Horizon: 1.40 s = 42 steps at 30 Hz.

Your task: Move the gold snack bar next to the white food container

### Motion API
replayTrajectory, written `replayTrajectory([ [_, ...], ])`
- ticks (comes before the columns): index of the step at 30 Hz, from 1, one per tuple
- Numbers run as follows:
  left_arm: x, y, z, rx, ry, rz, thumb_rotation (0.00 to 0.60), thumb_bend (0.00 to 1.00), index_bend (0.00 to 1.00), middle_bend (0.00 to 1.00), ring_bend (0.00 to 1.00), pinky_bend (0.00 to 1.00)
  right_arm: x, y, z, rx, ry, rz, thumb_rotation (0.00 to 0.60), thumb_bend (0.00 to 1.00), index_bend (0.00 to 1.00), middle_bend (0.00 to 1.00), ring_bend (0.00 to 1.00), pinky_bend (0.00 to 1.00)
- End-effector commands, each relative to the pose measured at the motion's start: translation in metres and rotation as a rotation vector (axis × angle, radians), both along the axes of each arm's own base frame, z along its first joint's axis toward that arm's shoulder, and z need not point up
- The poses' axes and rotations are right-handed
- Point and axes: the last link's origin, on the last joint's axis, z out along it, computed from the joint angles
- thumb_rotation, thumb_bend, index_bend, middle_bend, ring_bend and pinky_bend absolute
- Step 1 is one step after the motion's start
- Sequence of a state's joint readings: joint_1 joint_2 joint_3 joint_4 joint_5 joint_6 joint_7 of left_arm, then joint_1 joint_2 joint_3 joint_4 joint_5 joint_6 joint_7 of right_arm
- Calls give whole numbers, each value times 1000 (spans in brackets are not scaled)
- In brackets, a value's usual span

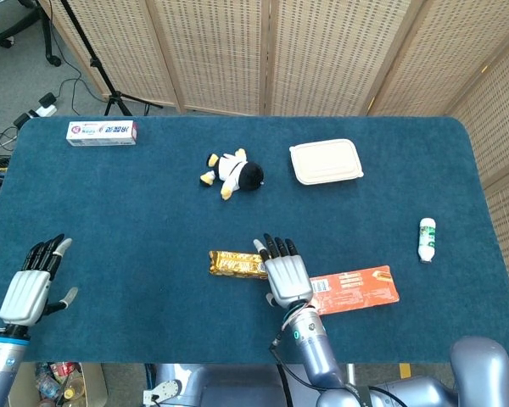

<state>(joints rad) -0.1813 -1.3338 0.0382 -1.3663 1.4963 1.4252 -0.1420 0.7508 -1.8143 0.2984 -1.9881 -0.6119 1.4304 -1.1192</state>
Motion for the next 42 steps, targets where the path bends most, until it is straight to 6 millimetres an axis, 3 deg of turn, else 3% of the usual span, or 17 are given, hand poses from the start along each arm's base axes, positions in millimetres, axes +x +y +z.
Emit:
replayTrajectory([
  [1,3,3,5,9,-11,-7,600,298,0,0,0,9,1,-2,-3,2,-5,-11,600,234,16,0,0,55],
  [42,6,7,15,47,-63,-5,600,299,0,0,0,10,32,-29,-54,69,-31,-22,600,234,16,0,0,55],
])
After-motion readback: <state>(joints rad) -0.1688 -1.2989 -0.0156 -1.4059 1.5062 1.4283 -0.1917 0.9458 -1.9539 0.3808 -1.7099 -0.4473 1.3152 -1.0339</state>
